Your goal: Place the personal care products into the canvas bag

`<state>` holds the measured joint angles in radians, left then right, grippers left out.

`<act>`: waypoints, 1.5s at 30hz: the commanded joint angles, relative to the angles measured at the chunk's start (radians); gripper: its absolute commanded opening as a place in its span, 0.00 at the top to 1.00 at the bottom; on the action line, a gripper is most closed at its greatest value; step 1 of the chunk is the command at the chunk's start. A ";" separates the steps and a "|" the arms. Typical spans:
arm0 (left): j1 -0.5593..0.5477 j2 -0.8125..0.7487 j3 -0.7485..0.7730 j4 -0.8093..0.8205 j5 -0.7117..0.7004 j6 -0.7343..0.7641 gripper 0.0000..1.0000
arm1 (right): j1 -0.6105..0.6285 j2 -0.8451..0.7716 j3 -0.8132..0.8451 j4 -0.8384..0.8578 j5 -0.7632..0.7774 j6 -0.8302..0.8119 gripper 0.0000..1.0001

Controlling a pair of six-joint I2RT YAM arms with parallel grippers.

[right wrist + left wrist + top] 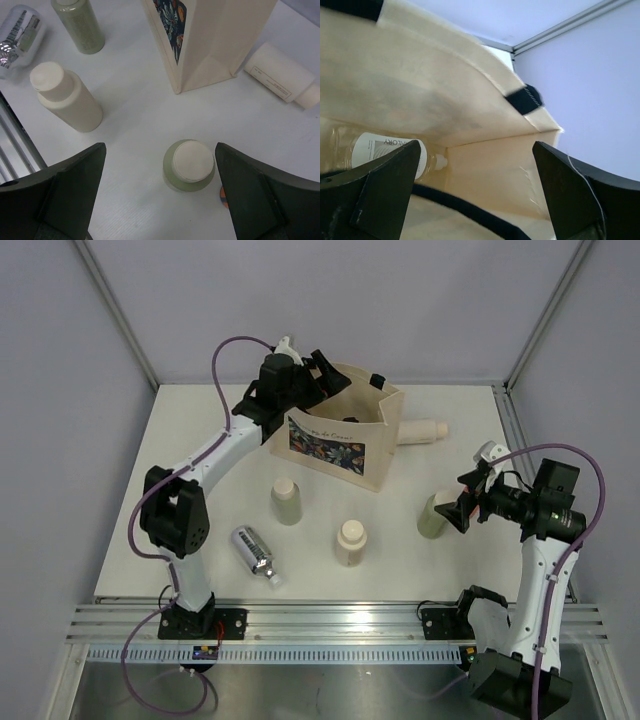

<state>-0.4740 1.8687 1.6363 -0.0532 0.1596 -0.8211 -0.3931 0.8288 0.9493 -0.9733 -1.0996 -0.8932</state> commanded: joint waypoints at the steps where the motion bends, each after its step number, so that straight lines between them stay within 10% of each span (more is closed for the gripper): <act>1: 0.011 -0.106 -0.004 0.029 0.073 0.088 0.01 | -0.006 0.038 0.097 -0.106 0.029 -0.020 0.00; 14: 0.015 -0.480 -0.119 -0.190 0.104 0.520 0.01 | 0.039 0.067 0.137 -0.174 0.355 0.123 0.01; 22: 0.015 -0.889 -0.498 -0.202 0.064 0.695 0.01 | 0.250 0.049 0.000 0.022 0.633 0.295 0.01; 34: 0.015 -1.413 -0.880 -0.244 -0.064 0.622 0.01 | 0.404 0.168 -0.107 0.281 0.816 0.476 0.00; 45: 0.015 -1.464 -0.938 -0.301 -0.083 0.603 0.01 | 0.453 0.309 -0.124 0.360 0.833 0.525 0.01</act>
<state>-0.4622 0.4183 0.7082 -0.3698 0.1009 -0.2104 0.0395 1.1149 0.8276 -0.6704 -0.2966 -0.3939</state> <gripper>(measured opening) 0.984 0.993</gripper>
